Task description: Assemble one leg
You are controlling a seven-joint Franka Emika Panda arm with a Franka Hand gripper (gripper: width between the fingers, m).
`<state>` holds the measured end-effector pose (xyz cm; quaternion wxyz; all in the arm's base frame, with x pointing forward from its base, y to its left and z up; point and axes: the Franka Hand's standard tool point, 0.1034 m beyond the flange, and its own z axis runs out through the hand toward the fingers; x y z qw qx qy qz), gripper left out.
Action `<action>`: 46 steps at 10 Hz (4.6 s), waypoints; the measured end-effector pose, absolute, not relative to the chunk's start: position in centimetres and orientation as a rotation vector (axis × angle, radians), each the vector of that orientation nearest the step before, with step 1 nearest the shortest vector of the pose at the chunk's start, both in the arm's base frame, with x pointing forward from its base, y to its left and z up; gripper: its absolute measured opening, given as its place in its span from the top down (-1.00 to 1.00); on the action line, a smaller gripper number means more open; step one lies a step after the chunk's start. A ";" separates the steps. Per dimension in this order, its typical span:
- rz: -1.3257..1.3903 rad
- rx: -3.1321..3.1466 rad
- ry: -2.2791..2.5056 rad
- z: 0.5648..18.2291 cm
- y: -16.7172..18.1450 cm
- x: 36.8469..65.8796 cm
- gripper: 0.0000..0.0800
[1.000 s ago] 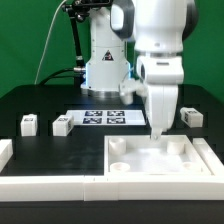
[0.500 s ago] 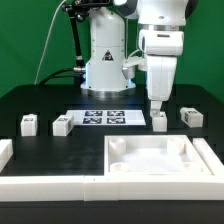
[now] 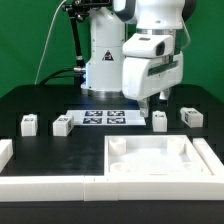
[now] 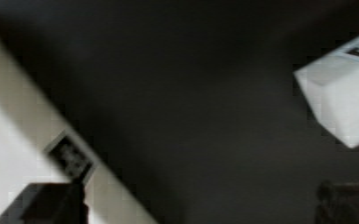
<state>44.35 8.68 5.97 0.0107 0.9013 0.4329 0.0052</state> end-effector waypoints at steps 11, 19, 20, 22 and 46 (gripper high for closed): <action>-0.038 3.184 0.203 4.9 18.5 39.0 -0.62; -0.473 3.090 0.274 4.1 18.2 38.3 -0.62; -0.560 3.075 0.345 3.5 18.2 38.2 -0.62; -0.886 2.965 0.282 4.1 18.5 37.1 -0.62; -1.462 2.656 0.270 3.2 17.9 35.3 0.28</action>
Offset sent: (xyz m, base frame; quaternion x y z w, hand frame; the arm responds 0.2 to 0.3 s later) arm -0.0270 0.0403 -0.0011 -0.0023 -0.0112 0.3208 0.9471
